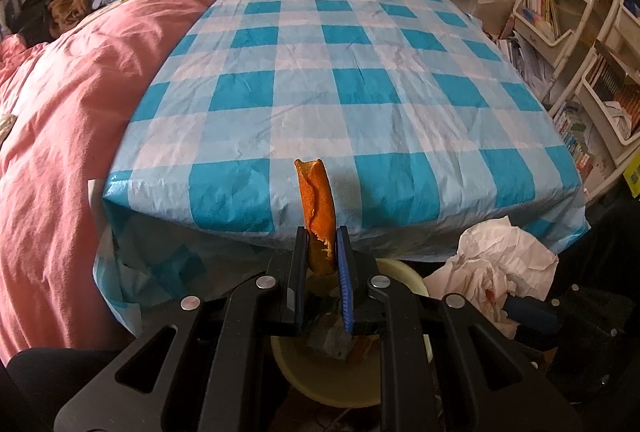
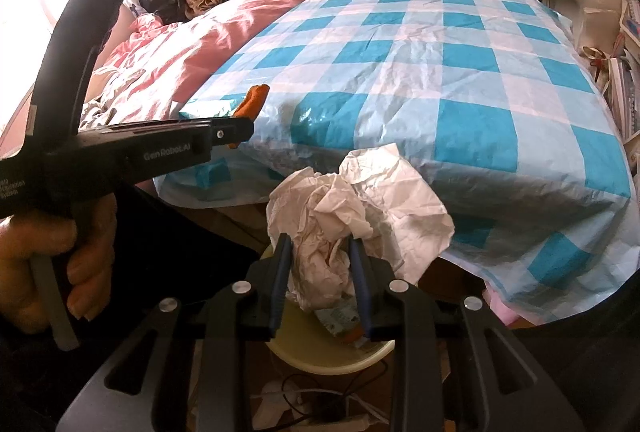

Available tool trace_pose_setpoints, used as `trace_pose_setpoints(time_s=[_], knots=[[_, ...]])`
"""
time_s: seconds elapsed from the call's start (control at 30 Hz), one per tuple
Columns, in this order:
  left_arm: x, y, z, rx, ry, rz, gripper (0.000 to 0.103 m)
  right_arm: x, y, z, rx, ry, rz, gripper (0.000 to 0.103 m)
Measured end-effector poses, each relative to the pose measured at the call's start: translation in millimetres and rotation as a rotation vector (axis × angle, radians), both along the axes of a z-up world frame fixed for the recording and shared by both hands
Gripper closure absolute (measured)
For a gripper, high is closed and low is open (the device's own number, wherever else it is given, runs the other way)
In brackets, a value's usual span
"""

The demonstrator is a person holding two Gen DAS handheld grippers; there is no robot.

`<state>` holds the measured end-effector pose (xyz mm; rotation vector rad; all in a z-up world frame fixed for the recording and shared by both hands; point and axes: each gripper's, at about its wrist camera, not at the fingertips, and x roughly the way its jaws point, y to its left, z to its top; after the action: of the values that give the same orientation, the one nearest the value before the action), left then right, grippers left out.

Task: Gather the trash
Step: 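Open both tools to drop the tissue and orange piece into the bucket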

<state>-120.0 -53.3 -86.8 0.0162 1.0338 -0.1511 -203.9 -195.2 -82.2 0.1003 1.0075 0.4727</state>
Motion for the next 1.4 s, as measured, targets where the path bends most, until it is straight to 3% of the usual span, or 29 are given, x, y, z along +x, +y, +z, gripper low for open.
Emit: trace_pose_setpoints(time_s=[0.17, 0.27, 0.77, 1.4], knots=[[1, 2, -3, -0.004, 0.023, 0.016, 0.087, 0, 0, 0, 0.000, 0.000, 0.000, 0.073], [1, 8, -1, -0.025, 0.025, 0.053, 0.072, 0, -1, 0, 0.001, -0.002, 0.000, 0.073], [-3, 40, 26, -0.174, -0.117, 0.195, 0.053, -1, 9, -8, -0.019, 0.015, 0.049, 0.072], [-4, 40, 31, -0.194, -0.141, 0.204, 0.049, -7, 37, -17, -0.055, 0.005, 0.143, 0.069]])
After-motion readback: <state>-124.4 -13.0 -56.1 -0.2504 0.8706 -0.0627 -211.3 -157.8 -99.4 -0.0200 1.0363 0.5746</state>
